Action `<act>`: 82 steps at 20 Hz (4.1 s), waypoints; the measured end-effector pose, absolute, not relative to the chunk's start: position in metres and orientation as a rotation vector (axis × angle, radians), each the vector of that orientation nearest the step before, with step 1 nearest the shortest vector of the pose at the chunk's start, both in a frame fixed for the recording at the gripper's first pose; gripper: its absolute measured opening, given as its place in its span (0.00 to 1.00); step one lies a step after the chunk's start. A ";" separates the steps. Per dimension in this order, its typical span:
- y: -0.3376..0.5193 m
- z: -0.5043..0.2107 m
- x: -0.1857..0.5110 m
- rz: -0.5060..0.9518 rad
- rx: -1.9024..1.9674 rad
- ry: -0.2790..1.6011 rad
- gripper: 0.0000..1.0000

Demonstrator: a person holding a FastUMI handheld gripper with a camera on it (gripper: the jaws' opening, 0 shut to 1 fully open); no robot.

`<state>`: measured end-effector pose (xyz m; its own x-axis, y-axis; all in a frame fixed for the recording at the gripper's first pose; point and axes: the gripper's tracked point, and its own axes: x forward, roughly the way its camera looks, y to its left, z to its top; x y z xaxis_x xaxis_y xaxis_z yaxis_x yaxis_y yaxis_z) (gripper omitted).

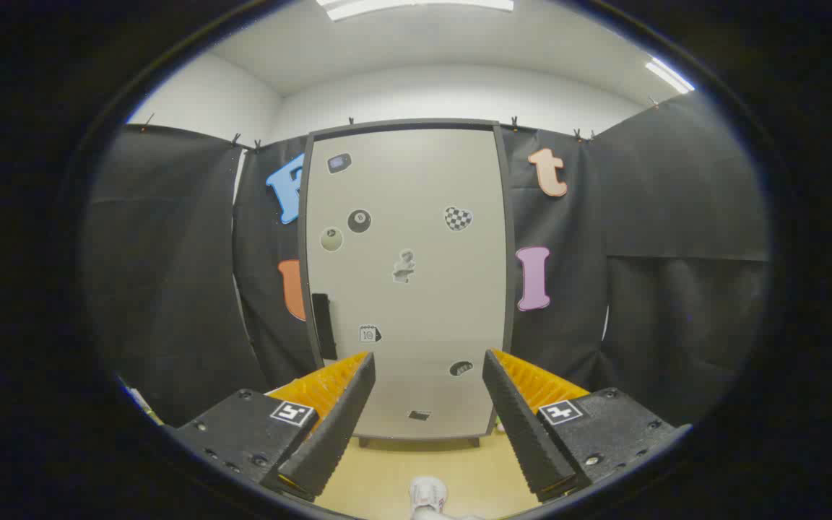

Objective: Open the shoe cabinet door, grab the shoes and put them into the shoe cabinet, then close the shoe cabinet door.

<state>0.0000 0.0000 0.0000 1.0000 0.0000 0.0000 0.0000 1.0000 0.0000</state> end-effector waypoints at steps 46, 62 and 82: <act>0.182 -0.062 0.249 0.105 0.048 0.120 0.64; 0.181 -0.069 0.218 0.176 0.029 0.165 0.23; 0.114 -0.072 0.134 0.330 0.044 0.155 0.22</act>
